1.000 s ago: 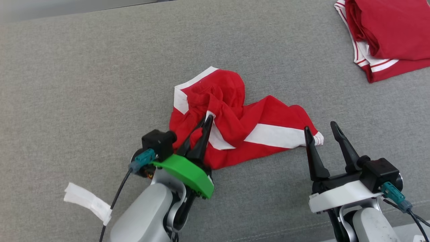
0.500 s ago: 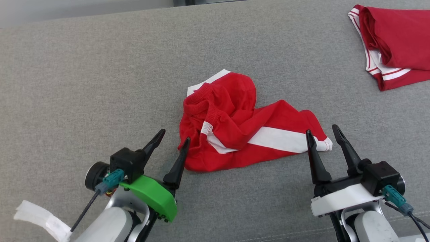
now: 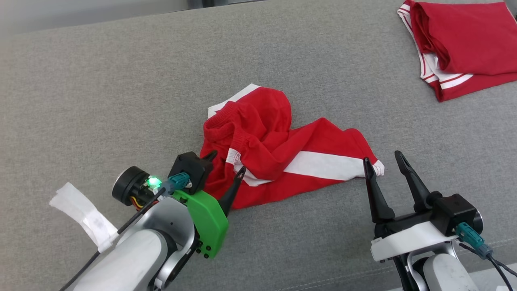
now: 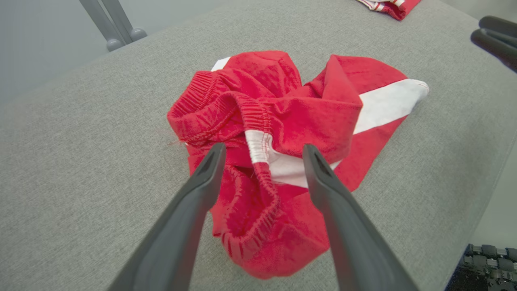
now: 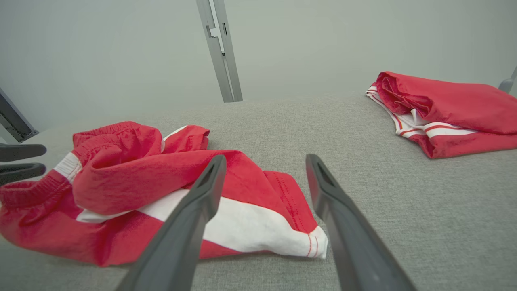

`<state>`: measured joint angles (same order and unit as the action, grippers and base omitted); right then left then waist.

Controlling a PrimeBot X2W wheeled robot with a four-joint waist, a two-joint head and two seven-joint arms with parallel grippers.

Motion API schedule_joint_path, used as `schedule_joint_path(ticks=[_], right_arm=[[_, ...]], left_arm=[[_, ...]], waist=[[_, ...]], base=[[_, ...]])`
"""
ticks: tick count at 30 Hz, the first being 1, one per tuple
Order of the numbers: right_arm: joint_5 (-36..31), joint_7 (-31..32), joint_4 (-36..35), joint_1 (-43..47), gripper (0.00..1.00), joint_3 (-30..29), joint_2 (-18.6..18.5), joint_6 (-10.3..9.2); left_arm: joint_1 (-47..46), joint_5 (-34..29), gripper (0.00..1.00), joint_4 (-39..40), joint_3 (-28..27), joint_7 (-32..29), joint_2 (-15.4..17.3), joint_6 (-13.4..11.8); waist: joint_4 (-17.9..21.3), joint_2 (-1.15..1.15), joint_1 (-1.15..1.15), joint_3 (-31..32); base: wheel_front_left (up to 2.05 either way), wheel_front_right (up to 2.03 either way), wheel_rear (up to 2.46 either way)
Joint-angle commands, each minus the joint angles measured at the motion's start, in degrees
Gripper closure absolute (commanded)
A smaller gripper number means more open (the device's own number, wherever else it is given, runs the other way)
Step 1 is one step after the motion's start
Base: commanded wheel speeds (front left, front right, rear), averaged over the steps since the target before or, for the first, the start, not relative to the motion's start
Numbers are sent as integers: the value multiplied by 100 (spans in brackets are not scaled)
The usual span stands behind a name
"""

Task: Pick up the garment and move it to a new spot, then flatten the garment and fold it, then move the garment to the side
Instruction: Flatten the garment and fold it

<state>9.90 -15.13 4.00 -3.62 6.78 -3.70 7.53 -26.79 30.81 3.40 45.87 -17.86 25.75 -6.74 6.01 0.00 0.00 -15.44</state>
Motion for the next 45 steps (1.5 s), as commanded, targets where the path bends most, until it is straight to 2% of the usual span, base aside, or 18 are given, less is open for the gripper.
schedule_joint_path(ticks=[1,2,3,5,7,8,12,13,14,15,16,21,29,35,42,43,44,45], right_arm=[[20,1,0,-11,0,-1,6,-8],[25,1,-4,-21,0,15,11,-7],[24,1,-2,-35,0,22,14,-7],[28,1,0,-72,0,22,20,-8],[24,1,-24,-92,0,20,30,-7],[26,1,-32,-101,0,19,33,-7],[41,1,-18,-150,0,26,42,-7],[44,1,-16,-158,0,27,46,-7],[47,1,-16,-163,0,28,47,-8],[49,1,-19,-170,0,33,50,-7],[46,1,-25,-182,0,38,52,-8],[49,1,-35,-171,0,-20,52,-8],[403,1,294,-35,0,-271,-126,-7],[916,1,1052,-223,0,168,-477,-7],[1305,1,1454,-552,0,611,-656,-7],[1381,1,1512,-581,3,671,-645,-7],[1415,1,1565,-603,18,741,-658,-7],[1477,1,1608,-631,51,804,-674,-7]], left_arm=[[-78,10,8,22,-10,-45,20,1],[-103,22,40,6,-10,-98,49,1],[-111,23,54,-9,-14,-117,68,-5],[-128,33,55,-56,-9,-199,81,-23],[-168,33,49,-77,-14,-226,92,-29],[-184,49,40,-108,-1,-271,99,-17],[-252,38,29,-204,-7,-268,89,-2],[-268,23,33,-231,-5,-250,86,3],[-292,6,50,-267,-1,-239,85,7],[-313,-24,60,-281,5,-206,89,20],[-330,-29,100,-298,2,-179,76,19],[-325,53,100,-241,-15,-65,71,93],[167,423,100,504,-687,273,558,-276],[528,679,100,798,-1042,379,877,-452],[553,642,100,911,-1023,422,848,-491],[535,637,100,905,-1015,427,845,-487],[521,641,100,887,-1013,436,841,-476],[512,644,100,869,-1009,437,843,-462]], waist=[[72,0,0,-48],[99,0,0,-68],[115,0,0,-83],[154,0,0,-125],[179,0,0,-163],[186,0,0,-182],[214,0,0,-235],[221,0,0,-244],[229,0,0,-257],[236,0,0,-266],[244,0,0,-273],[228,0,0,-264],[-21,0,0,-242],[-237,0,0,-278],[-367,0,0,-384],[-373,0,0,-395],[-377,0,0,-401],[-379,0,0,-404]], base=[[0,0,0],[0,0,0],[0,0,0],[0,0,0],[0,0,0],[0,0,0],[0,0,0],[0,0,0],[0,0,0],[0,0,0],[0,0,0],[0,0,0],[0,0,0],[0,0,0],[0,0,0],[0,0,0],[0,0,0],[0,0,0]])
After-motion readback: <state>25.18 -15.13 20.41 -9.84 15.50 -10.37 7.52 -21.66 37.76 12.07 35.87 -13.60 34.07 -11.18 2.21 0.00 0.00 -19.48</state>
